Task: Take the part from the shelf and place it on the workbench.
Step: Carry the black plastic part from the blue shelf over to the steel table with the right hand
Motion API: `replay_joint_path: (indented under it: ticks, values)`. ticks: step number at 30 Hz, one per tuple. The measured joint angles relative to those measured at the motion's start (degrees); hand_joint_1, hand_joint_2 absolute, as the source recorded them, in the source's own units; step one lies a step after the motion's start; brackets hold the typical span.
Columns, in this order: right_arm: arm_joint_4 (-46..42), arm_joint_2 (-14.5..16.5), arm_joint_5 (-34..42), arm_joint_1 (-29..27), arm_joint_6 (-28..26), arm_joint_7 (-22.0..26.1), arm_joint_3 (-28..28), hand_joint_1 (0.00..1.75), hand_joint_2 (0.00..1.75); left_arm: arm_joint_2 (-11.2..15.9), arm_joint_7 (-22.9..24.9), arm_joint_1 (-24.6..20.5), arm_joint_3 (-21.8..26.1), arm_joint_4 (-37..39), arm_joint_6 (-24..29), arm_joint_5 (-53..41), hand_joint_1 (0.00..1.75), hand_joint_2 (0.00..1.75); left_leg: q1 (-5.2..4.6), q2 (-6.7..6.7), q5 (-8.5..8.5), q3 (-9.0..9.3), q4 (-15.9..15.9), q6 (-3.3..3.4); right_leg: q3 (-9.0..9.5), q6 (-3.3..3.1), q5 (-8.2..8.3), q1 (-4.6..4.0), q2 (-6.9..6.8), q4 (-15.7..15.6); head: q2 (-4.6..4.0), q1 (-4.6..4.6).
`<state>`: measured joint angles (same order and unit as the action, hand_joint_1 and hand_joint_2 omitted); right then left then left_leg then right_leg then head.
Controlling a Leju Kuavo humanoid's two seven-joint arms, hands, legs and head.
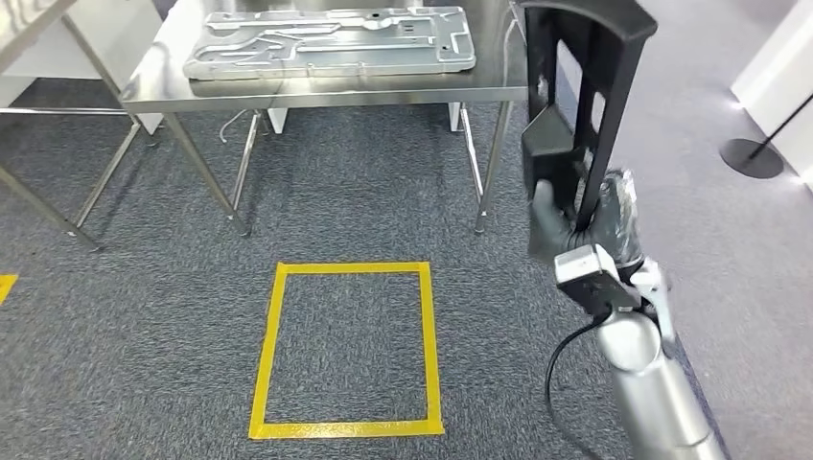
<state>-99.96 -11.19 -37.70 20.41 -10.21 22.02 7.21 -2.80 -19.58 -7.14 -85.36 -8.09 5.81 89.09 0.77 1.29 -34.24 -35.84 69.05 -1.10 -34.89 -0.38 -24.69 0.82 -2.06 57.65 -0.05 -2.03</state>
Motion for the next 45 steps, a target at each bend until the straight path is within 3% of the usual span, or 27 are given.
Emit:
replay_joint_path:
  ticks: [2,3,5,7,12,14,16,17,18,20,22,24,27,29,31,32,33,34,35,36,37,38,39,41,43,44,45]
  values:
    - [1.63,-2.5,-5.33,1.89,-1.17,-0.86,-0.56,1.48,1.75,0.0,-0.01,0.28,-0.02,0.0,-0.01,0.0,0.0,1.75,0.01,-0.62,-1.06,-3.25,5.37,0.02,0.08,-0.11,-0.09,-0.15,0.86,0.05,-0.01,0.01]
    - [2.64,-4.04,-8.24,2.84,-1.71,-1.32,-0.85,1.48,1.75,0.0,-0.02,0.33,-0.03,0.0,-0.01,0.0,0.0,1.75,0.01,-0.7,0.12,-3.52,4.95,0.13,0.16,-0.07,-0.14,-0.19,1.21,0.1,-0.01,0.01]
    - [4.77,-6.97,-13.04,5.31,-2.35,-2.1,-1.31,1.48,1.75,0.02,-0.02,0.32,-0.04,0.01,-0.01,0.0,0.0,1.75,-0.01,-0.73,4.73,-1.43,-1.41,0.61,0.32,0.19,-0.35,-0.19,1.79,0.3,-0.02,0.01]
    - [7.31,-9.9,-15.85,8.68,-2.1,-2.65,-1.57,1.48,1.75,0.05,-0.01,0.27,-0.05,0.01,-0.06,0.0,0.0,1.75,-0.22,-0.8,7.64,1.03,-7.87,1.28,0.18,0.75,-0.53,-0.31,2.29,0.65,-0.01,0.01]
    - [13.75,-18.91,-19.63,15.41,0.48,-3.45,-1.66,1.48,1.75,0.13,0.0,0.18,-0.1,0.02,-0.6,0.0,0.0,1.75,-0.49,-1.21,8.37,1.83,-10.71,3.02,-0.49,2.69,-1.02,0.04,2.3,1.37,-0.02,0.02]
    - [16.07,-21.8,-20.14,17.56,1.52,-3.34,-1.63,1.48,1.75,0.16,0.0,0.17,-0.12,0.02,-0.73,0.0,0.0,1.75,-0.37,-1.31,8.53,2.07,-11.33,3.6,-2.82,3.2,-3.52,0.24,2.26,6.02,-0.02,0.02]
    - [18.32,-23.84,-20.82,19.44,2.73,-3.2,-1.39,1.48,1.75,0.18,0.0,0.21,-0.14,0.02,-0.81,0.0,0.0,1.75,-0.39,-1.33,8.07,2.28,-11.46,3.85,-6.87,3.63,-6.15,0.34,2.27,13.51,-0.02,0.02]
    - [19.28,-24.68,-21.11,20.05,3.34,-3.15,-1.14,1.48,1.75,0.19,0.0,0.25,-0.15,0.02,-0.83,0.0,0.0,1.75,-0.39,-1.33,7.75,2.55,-11.46,3.87,-8.26,3.84,-6.24,0.46,2.25,15.83,-0.02,0.02]
    - [20.1,-25.54,-21.3,20.5,3.87,-3.08,-0.81,1.48,1.75,0.19,0.0,0.28,-0.16,0.02,-0.84,0.0,0.0,1.75,-0.36,-1.33,7.39,2.95,-11.46,3.82,-8.64,4.03,-5.27,0.63,2.22,16.08,-0.02,0.02]
    - [21.3,-27.29,-21.34,21.37,4.66,-2.59,-0.06,1.48,1.75,0.18,0.0,0.38,-0.19,0.02,-0.9,0.0,0.0,1.75,-0.3,-1.33,6.65,4.1,-11.45,3.52,-6.16,4.34,-0.88,1.04,1.99,10.27,-0.02,0.02]
    - [22.42,-28.78,-21.23,22.65,5.24,-1.77,0.85,1.48,1.75,0.2,0.02,0.42,-0.19,0.02,-0.96,0.0,0.0,1.75,-0.48,-1.27,5.71,4.9,-11.37,2.88,-2.82,4.2,1.44,1.01,1.55,3.31,-0.01,0.03]
    - [23.41,-29.69,-21.16,23.84,5.59,-1.06,2.06,1.48,1.75,0.23,0.06,0.44,-0.19,0.02,-0.98,0.0,0.0,1.75,-0.65,-1.06,4.88,5.33,-11.46,2.15,-1.42,3.28,0.5,0.59,1.42,0.81,-0.01,0.03]
    - [24.28,-30.37,-21.45,25.15,5.81,-0.54,4.4,1.48,1.75,0.24,0.16,0.21,-0.19,0.02,-0.98,0.0,0.0,1.75,-0.57,-0.69,3.83,6.22,-10.92,1.25,-0.04,1.68,-0.94,0.63,1.9,0.48,-0.01,0.03]
    - [24.89,-30.36,-21.84,26.55,5.82,-0.65,6.63,1.48,1.75,0.26,0.18,0.02,-0.19,0.02,-0.98,0.0,0.0,1.75,-0.47,-0.72,2.79,3.71,-5.7,0.82,1.59,0.82,-2.09,0.74,2.03,0.28,0.0,0.02]
    - [25.83,-30.05,-21.94,27.74,5.81,-0.89,9.28,1.48,1.75,0.26,0.17,0.12,-0.19,0.02,-0.98,0.0,0.0,1.75,-0.46,-0.76,1.65,-2.54,2.81,0.61,3.3,0.35,-3.62,0.55,2.18,0.26,0.0,0.02]
    - [26.33,-29.91,-21.82,27.97,5.8,-0.93,10.5,1.48,1.75,0.26,0.17,0.26,-0.19,0.02,-0.98,0.0,0.0,1.75,-0.5,-0.76,2.02,-5.62,5.76,0.64,4.3,0.29,-4.47,0.43,2.29,0.24,-0.01,0.02]
    - [26.78,-29.78,-21.57,28.06,5.76,-0.95,11.53,1.48,1.75,0.26,0.17,0.41,-0.19,0.02,-0.99,0.0,0.0,1.75,-0.57,-0.77,3.63,-7.87,6.66,0.81,5.45,0.27,-5.41,0.31,2.37,0.22,-0.01,0.02]
    - [27.18,-29.67,-21.24,28.11,5.7,-0.93,12.41,1.48,1.75,0.26,0.17,0.54,-0.19,0.02,-1.0,0.0,0.0,1.75,-0.7,-0.79,6.49,-8.97,5.16,1.12,6.73,0.27,-6.4,0.21,2.41,0.16,0.0,0.02]
    - [27.49,-29.57,-20.9,28.18,5.59,-0.92,13.12,1.48,1.75,0.26,0.16,0.66,-0.19,0.02,-1.0,0.0,0.0,1.75,-0.91,-0.83,10.34,-8.94,1.58,1.59,8.12,0.29,-7.41,0.12,2.41,0.04,-0.01,0.02]
    - [27.8,-29.46,-20.64,28.18,5.35,-0.87,13.83,1.48,1.75,0.31,0.16,0.75,-0.19,0.03,-1.0,0.0,0.0,1.75,-1.18,-0.93,13.5,-8.34,-2.12,2.23,9.46,0.34,-8.36,0.11,2.39,-0.32,-0.01,0.03]
    - [28.15,-29.35,-20.53,28.28,4.96,-0.75,14.61,1.48,1.75,0.39,0.13,0.84,-0.19,0.03,-1.0,-0.01,0.0,1.75,-1.49,-1.02,15.51,-7.31,-5.23,2.85,10.68,0.54,-9.1,0.02,2.44,-0.91,-0.01,0.03]
    - [28.48,-29.21,-20.65,28.32,4.54,-0.64,15.41,1.48,1.75,0.47,0.11,0.88,-0.2,0.04,-1.0,-0.02,0.0,1.75,-1.77,-1.08,16.0,-6.12,-7.54,3.42,11.71,0.82,-9.59,0.03,2.48,-1.74,-0.01,0.03]
    - [28.8,-29.09,-20.89,28.32,4.15,-0.5,16.19,1.48,1.75,0.56,0.09,0.86,-0.21,0.05,-1.0,-0.03,0.0,1.75,-1.98,-1.13,15.17,-5.06,-8.71,3.83,12.6,1.18,-9.66,0.05,2.51,-2.61,0.0,0.03]
    - [29.18,-28.88,-21.63,28.57,3.75,-0.4,17.56,1.48,1.75,0.59,0.03,0.66,-0.25,0.05,-0.96,-0.07,0.0,1.75,-1.97,-1.16,13.59,-2.7,-11.29,4.3,12.73,1.99,-7.97,0.15,2.52,-1.85,0.01,0.03]
    - [29.88,-28.32,-22.28,29.66,3.78,-0.4,19.13,1.48,1.75,0.58,-0.07,0.5,-0.31,0.06,-0.86,-0.09,0.0,1.75,-1.65,-1.36,12.9,-0.13,-13.6,4.5,9.47,2.43,-4.74,0.35,2.41,4.02,0.01,0.04]
    - [30.65,-27.71,-22.61,30.69,3.98,-0.41,20.25,1.48,1.75,0.58,-0.08,0.47,-0.34,0.07,-0.82,-0.09,0.0,1.75,-1.52,-1.43,12.59,1.29,-14.59,4.48,6.78,2.51,-3.94,0.45,2.36,7.74,0.01,0.04]
    - [31.75,-26.82,-22.88,31.97,4.24,-0.46,21.61,1.48,1.75,0.58,-0.05,0.46,-0.39,0.07,-0.81,-0.09,0.0,1.75,-1.43,-1.48,12.14,2.64,-15.37,4.39,4.03,2.62,-4.38,0.52,2.35,10.79,0.01,0.04]
